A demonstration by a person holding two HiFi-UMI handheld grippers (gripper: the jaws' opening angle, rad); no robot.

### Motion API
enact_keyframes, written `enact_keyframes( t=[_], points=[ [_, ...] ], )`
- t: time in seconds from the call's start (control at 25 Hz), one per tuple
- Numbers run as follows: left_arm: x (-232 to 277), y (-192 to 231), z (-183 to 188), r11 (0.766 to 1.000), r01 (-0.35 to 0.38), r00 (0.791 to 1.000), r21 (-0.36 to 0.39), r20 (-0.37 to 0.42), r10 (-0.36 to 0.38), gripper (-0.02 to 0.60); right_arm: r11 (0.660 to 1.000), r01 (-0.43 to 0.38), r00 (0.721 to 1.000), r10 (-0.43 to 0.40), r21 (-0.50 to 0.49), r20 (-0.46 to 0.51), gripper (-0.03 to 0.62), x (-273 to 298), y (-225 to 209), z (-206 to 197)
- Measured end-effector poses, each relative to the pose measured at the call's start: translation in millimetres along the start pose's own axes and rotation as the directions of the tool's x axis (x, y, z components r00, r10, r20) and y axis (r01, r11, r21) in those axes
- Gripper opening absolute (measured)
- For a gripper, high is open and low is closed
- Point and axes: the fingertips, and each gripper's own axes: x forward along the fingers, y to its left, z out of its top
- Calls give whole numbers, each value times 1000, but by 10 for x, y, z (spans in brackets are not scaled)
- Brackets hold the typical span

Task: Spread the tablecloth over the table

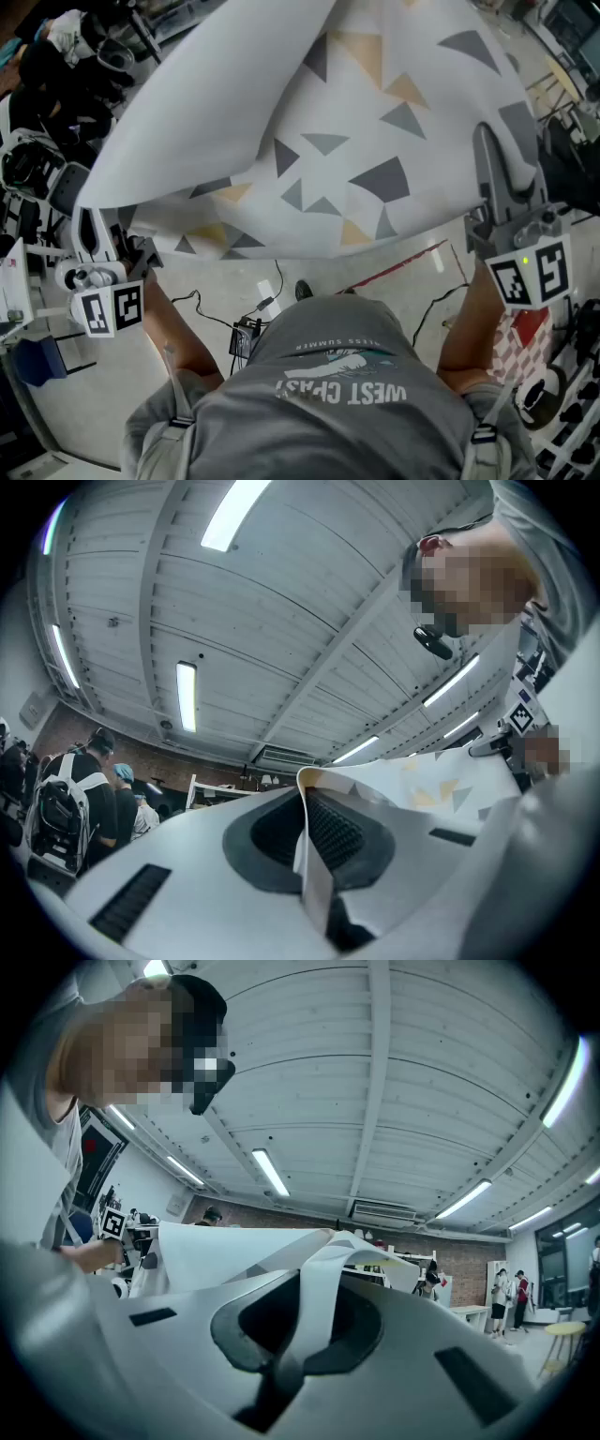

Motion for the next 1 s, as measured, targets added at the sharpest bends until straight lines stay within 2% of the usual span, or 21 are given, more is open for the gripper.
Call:
enact_keyframes(
  t=[0.56,0.88,1.0],
  points=[
    [-126,33,-3,999,30,999,-34,19,-30,-2,999,33,999,-33,-3,17,17,-143,155,112],
    [67,86,-116,999,38,999,-33,7,-38,-2,999,36,999,-36,19,11,20,51,49,32],
    [47,34,-39,999,29,999,-26,17,-28,-2,999,28,999,-28,16,28,20,23,1,84]
  ],
)
